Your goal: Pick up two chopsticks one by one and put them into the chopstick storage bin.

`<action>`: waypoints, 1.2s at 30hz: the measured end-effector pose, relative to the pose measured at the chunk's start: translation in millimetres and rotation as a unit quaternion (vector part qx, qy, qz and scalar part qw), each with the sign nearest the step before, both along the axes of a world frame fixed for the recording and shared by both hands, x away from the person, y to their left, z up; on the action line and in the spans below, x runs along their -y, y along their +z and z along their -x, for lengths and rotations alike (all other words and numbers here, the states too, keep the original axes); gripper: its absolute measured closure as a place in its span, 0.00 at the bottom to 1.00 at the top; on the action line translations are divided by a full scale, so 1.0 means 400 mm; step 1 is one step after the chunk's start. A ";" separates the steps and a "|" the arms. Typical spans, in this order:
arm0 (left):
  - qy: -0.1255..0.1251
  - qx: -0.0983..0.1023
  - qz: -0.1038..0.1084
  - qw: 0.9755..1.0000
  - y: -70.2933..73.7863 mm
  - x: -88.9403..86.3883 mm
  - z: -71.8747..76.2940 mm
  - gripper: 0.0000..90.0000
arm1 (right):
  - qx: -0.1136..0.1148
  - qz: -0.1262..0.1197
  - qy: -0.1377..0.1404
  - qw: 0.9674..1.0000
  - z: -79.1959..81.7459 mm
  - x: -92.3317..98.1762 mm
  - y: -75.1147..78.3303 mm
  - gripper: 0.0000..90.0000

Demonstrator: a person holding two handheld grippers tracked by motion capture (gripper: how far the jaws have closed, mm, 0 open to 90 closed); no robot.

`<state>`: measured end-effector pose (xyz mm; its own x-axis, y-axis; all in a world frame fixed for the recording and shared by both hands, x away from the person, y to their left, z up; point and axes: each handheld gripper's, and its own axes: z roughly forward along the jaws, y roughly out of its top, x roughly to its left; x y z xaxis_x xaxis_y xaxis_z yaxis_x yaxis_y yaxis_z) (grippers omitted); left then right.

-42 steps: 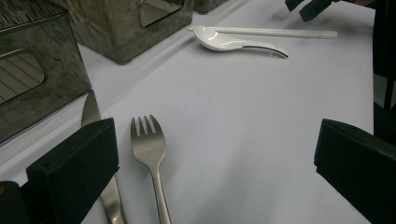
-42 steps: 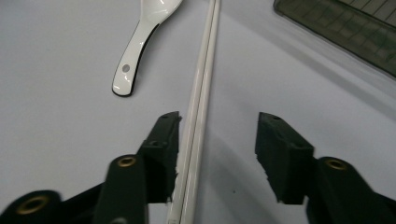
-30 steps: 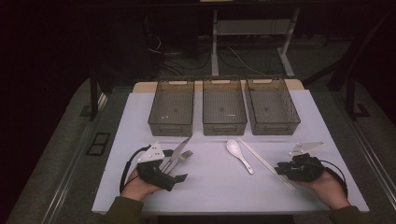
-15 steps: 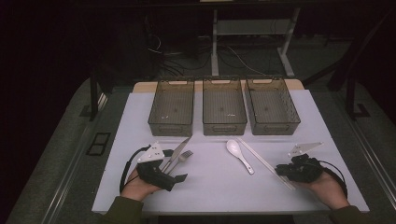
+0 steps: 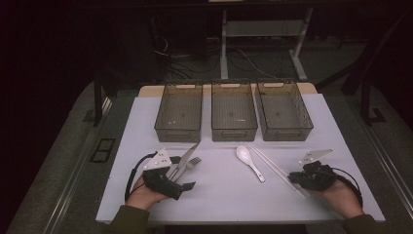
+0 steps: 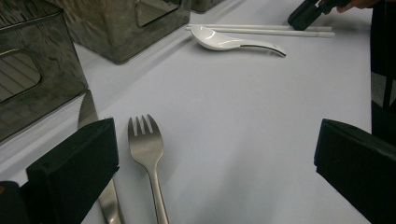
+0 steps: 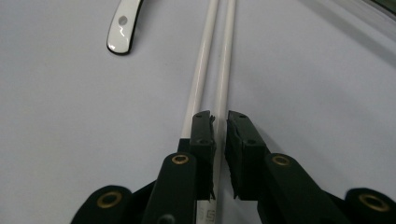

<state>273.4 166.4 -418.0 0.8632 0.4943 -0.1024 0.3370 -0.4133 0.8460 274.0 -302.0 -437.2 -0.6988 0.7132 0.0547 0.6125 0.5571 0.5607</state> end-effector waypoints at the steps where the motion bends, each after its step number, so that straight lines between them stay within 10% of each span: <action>1: 0.000 0.000 0.000 1.000 0.000 0.000 0.000 0.00 | 0.002 0.003 0.000 1.000 0.000 -0.002 -0.001 0.90; 36: -0.002 0.000 0.002 1.000 -0.001 0.001 0.000 0.00 | -0.012 -0.005 -0.047 0.999 -0.012 0.027 0.004 0.93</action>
